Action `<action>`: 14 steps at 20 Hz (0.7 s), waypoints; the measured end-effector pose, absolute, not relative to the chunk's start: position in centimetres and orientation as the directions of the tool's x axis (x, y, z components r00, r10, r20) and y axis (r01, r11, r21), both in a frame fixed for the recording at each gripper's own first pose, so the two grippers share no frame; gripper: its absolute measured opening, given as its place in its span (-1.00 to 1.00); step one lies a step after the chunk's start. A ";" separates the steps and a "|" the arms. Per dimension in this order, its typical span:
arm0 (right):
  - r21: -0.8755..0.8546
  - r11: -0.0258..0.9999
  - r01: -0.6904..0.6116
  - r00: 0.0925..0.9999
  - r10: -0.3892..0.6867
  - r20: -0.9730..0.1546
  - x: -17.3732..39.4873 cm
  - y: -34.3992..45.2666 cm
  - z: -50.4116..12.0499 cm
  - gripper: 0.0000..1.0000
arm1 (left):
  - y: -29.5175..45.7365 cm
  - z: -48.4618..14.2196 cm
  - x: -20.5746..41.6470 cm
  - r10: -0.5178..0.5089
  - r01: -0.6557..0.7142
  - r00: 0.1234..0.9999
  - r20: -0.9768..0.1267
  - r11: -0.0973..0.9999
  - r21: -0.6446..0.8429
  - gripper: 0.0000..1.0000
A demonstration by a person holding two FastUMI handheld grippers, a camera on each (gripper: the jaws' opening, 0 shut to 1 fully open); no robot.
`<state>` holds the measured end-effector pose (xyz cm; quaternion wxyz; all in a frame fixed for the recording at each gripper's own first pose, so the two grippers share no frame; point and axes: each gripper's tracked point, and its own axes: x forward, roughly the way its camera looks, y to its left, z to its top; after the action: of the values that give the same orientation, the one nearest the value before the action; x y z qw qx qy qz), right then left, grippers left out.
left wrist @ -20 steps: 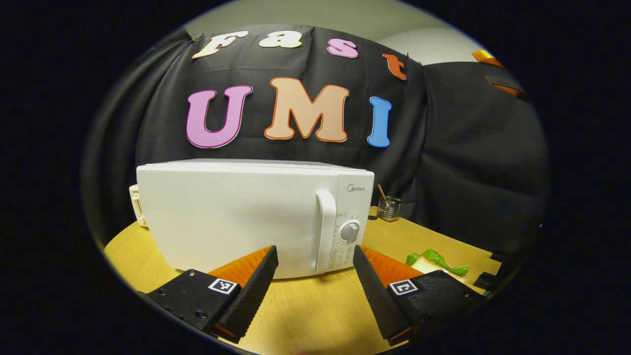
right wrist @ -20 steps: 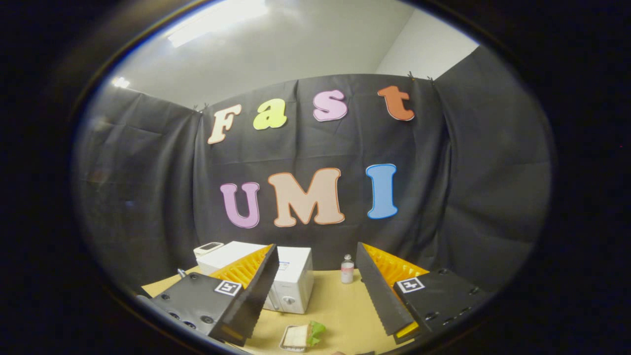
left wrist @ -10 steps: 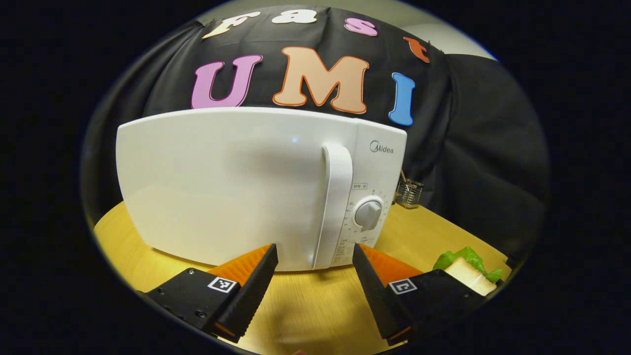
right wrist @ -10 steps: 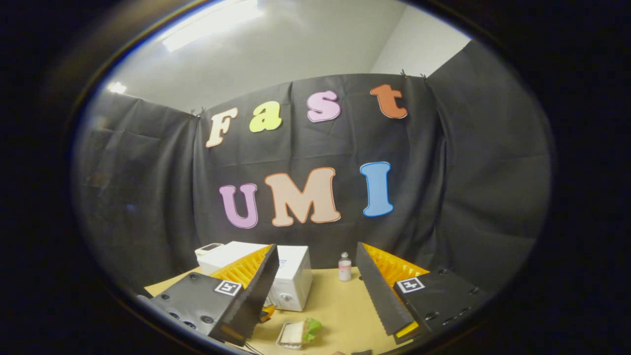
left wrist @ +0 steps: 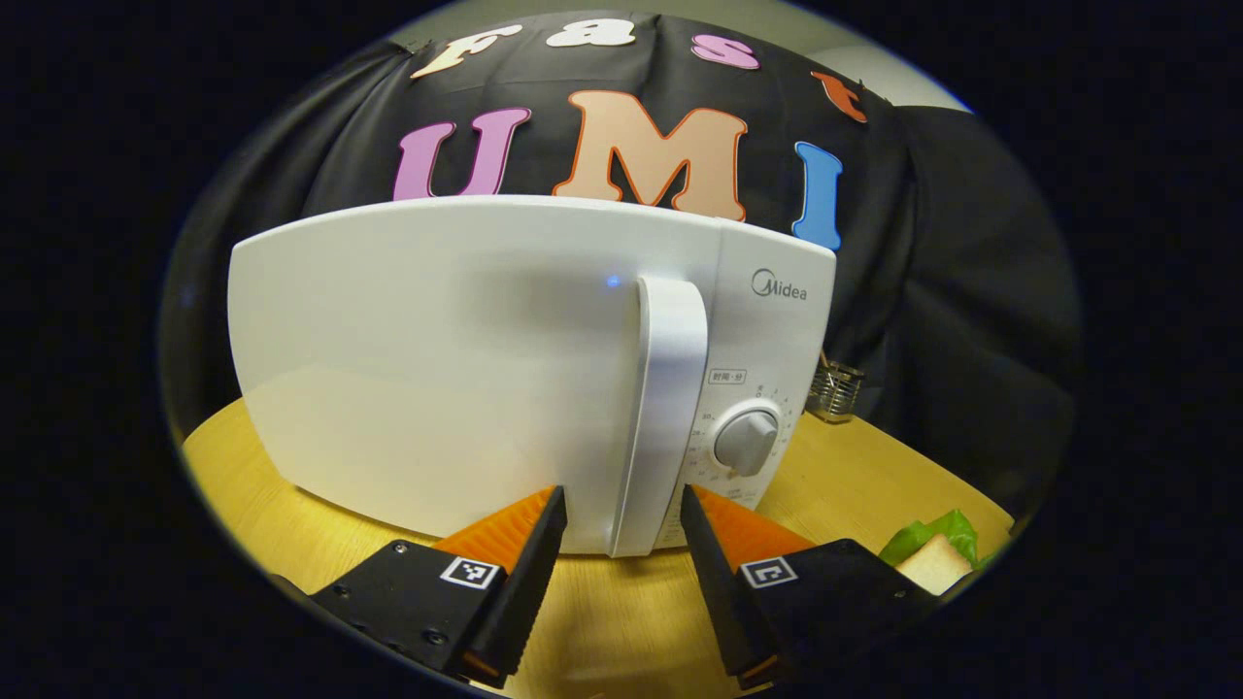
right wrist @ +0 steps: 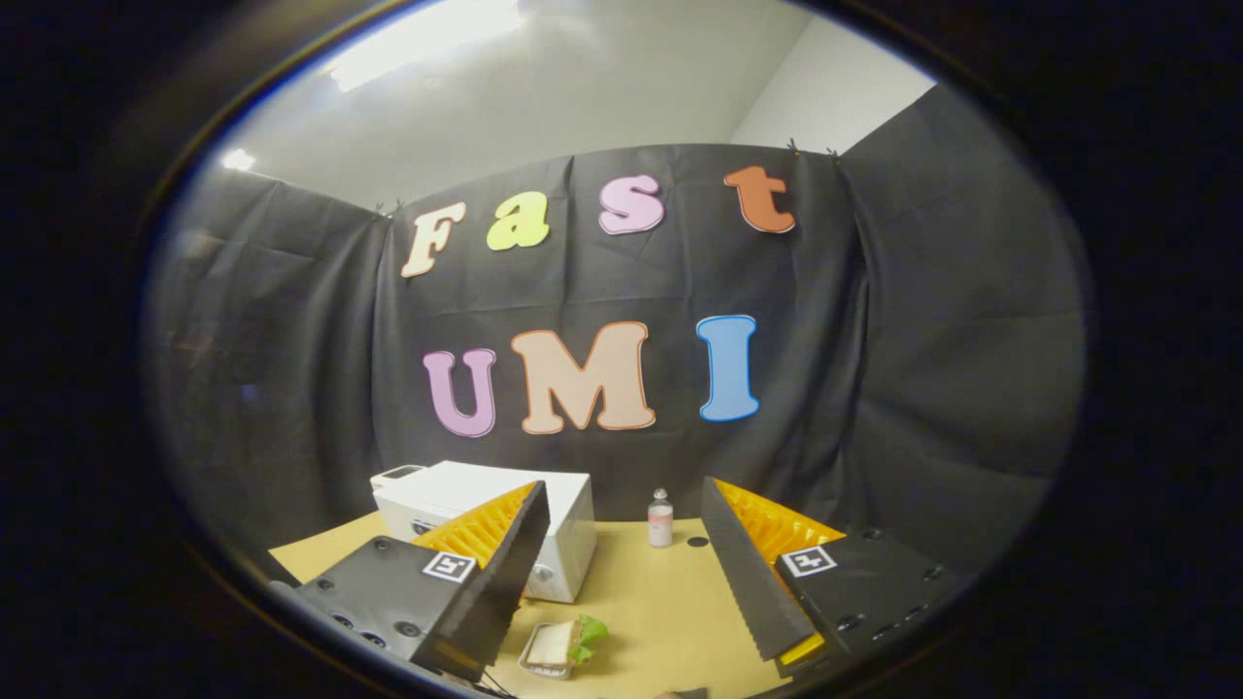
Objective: Open the microwave oven with the left hand, put the food in, and close the microwave oven.
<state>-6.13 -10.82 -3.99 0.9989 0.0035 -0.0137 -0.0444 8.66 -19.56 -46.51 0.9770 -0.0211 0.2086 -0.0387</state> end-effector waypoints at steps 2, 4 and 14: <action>0.018 0.995 0.096 0.995 -0.096 0.016 -6.0 -11.2 -4.3 0.84 | -19.5 -46.4 8.8 -0.075 0.049 0.913 -0.401 0.996 -0.075 0.34; 0.017 0.993 0.113 0.994 -0.113 0.001 -5.8 -11.9 -4.8 0.83 | -20.4 -46.3 8.9 -0.099 0.063 0.913 -0.395 0.993 -0.102 0.29; 0.082 0.992 0.097 0.995 -0.095 -0.018 -4.5 -12.4 -7.1 0.84 | -21.0 -46.7 9.2 -0.120 0.094 0.908 -0.402 0.992 -0.084 -0.49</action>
<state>-4.50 -12.44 -7.12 0.9980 0.0416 0.0071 -0.0481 9.18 -20.99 -46.74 0.9762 -0.0311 0.2077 -0.0546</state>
